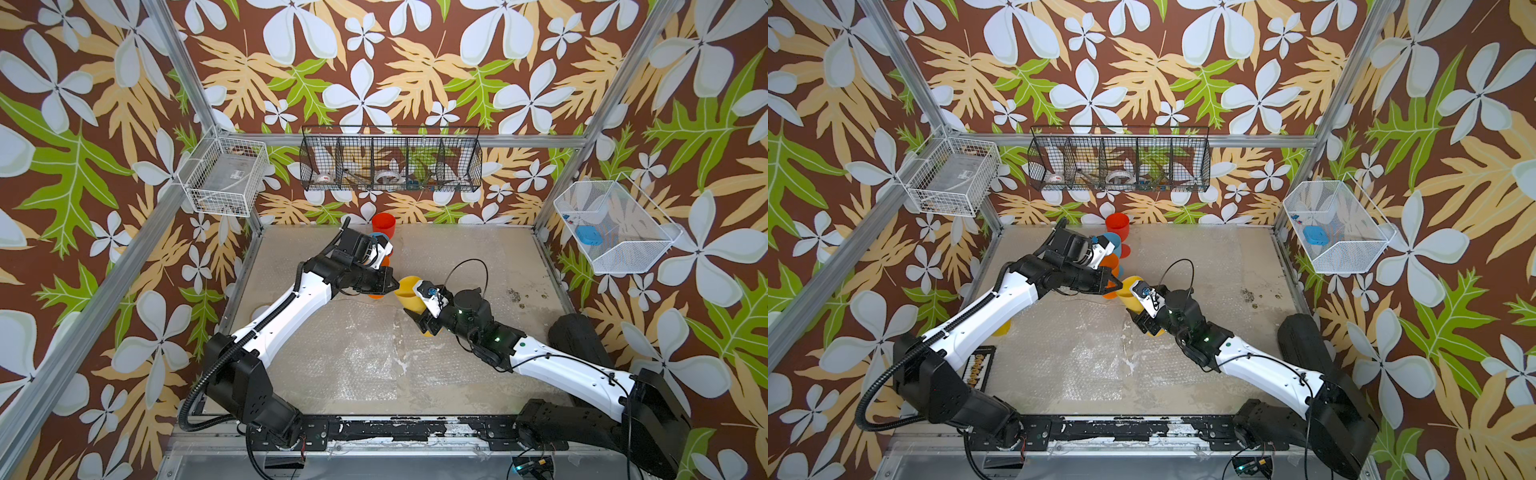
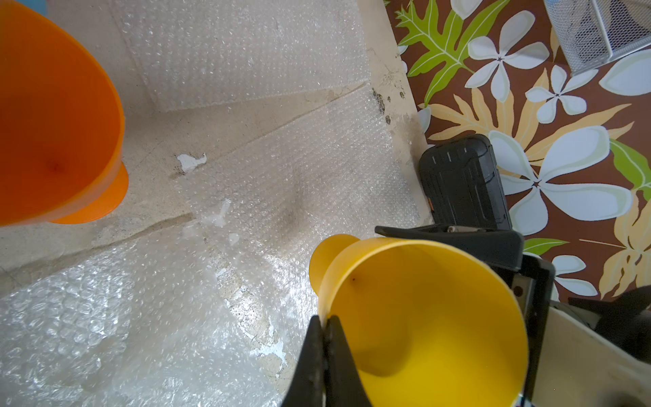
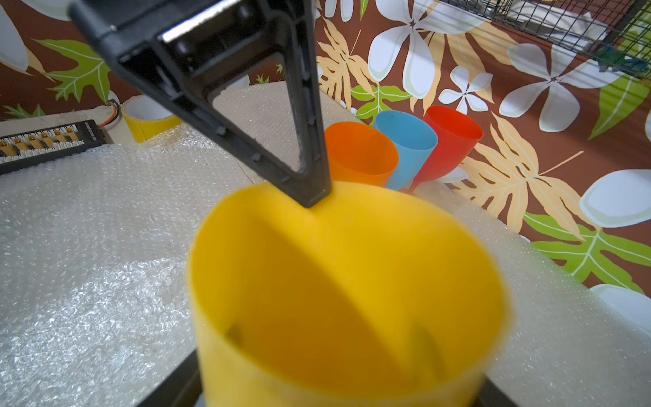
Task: Unpack wine glasses from bubble wrap
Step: Place the wine glass at the center of the board.
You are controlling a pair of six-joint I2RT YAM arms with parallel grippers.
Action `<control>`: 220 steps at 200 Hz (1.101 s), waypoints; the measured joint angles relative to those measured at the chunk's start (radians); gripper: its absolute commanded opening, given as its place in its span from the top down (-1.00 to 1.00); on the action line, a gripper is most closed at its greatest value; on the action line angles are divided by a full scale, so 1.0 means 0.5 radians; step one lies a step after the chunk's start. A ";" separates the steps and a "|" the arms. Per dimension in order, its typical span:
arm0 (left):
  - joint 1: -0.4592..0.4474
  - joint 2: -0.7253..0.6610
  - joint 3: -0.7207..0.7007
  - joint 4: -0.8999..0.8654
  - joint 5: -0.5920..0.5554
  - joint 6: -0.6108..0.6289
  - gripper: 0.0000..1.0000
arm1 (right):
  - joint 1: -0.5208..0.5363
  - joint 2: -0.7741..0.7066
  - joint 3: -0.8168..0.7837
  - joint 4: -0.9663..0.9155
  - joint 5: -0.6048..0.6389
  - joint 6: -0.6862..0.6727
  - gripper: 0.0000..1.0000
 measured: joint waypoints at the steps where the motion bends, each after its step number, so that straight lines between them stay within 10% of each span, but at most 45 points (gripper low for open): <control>1: -0.001 0.000 0.002 0.000 -0.002 0.000 1.00 | -0.001 0.000 0.000 0.002 0.000 0.001 -0.61; 220: -0.094 0.660 1.032 -0.262 -1.073 0.176 1.00 | -0.304 -0.089 -0.378 0.224 0.214 0.556 -0.82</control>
